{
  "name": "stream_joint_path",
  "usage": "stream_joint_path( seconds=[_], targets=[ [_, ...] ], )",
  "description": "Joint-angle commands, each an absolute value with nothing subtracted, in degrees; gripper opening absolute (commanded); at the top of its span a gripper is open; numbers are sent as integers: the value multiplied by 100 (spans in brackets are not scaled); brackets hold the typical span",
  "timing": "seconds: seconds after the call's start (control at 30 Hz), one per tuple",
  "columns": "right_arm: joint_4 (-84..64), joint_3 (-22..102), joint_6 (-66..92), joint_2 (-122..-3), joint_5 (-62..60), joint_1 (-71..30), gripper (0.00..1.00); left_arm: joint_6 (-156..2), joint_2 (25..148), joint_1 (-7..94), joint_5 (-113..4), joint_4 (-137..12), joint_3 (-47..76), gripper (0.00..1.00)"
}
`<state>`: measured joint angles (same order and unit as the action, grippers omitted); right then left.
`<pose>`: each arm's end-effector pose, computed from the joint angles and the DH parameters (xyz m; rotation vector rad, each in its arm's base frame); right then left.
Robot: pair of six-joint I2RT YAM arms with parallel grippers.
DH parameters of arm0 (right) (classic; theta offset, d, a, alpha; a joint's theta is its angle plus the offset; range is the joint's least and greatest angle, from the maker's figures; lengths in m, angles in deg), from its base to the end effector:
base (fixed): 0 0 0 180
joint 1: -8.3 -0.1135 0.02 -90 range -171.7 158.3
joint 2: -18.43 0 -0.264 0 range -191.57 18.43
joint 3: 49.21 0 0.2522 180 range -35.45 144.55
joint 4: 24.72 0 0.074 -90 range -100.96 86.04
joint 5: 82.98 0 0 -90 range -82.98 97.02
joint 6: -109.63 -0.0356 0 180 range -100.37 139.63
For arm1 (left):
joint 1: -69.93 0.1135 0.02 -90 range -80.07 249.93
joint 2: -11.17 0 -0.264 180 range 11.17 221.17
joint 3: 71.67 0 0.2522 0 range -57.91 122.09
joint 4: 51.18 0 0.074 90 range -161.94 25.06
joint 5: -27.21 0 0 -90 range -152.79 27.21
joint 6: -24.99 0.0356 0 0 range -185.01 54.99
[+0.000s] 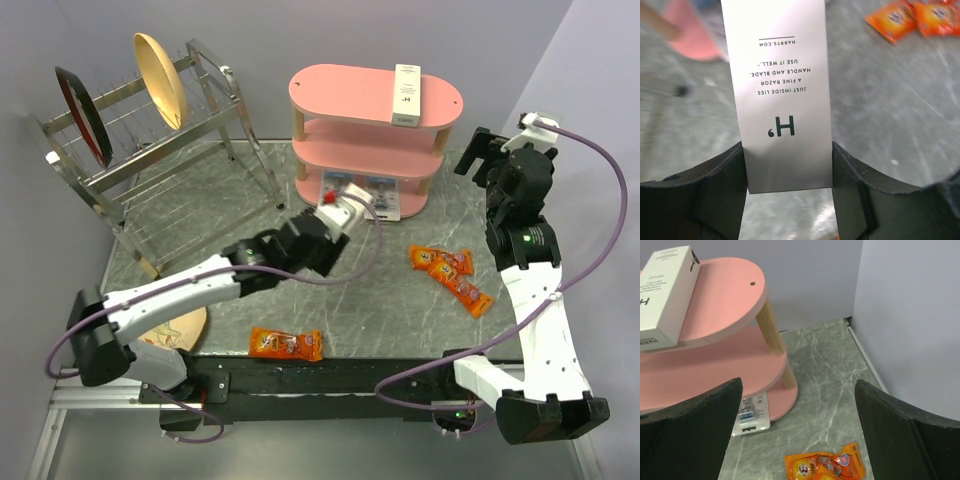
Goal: Place and organize the shaving razors onto the shelf
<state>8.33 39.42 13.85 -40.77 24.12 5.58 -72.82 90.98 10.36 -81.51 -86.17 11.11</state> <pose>0.2125 -0.0004 0.4574 0.2713 1.6101 -0.1299 0.1701 -0.2671 0.3293 0.7471 1.9812 -0.3589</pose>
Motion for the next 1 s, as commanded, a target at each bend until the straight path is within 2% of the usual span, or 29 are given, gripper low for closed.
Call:
stream_joint_path(
  seconds=[0.0, 0.2, 0.33, 0.43, 0.53, 0.6, 0.67, 0.8, 0.97],
  targets=[
    [486, 4092, 1673, -4195, 2495, 602, 100, -6668, 8763, 1559, -8590, -8604, 1846, 43],
    [469, 3908, 1550, -4292, 2522, 593, 100, -6010, 9044, 1930, -8870, -8017, 2953, 49],
    [451, 3706, 1471, -4240, 2416, 593, 100, -5579, 9902, 2176, -8766, -7707, 4042, 53],
    [434, 3565, 1427, -4204, 2390, 593, 100, -5534, 10841, 2483, -8600, -7960, 5263, 56],
    [434, 3451, 1365, -4152, 2328, 602, 100, -5718, 12001, 2800, -8415, -8749, 7542, 57],
    [434, 3398, 1339, -4108, 2267, 593, 100, -5657, 12626, 2923, -8318, -8981, 8243, 60],
    [425, 3302, 1304, -4081, 2223, 593, 100, -5412, 12709, 2932, -8187, -8737, 8343, 62],
    [416, 3161, 1242, -4038, 2144, 602, 100, -5288, 12384, 2941, -7949, -7962, 7491, 65],
    [381, 3038, 1119, -4020, 2073, 593, 100, -5525, 12683, 2950, -8063, -8156, 8017, 65]
  ],
)
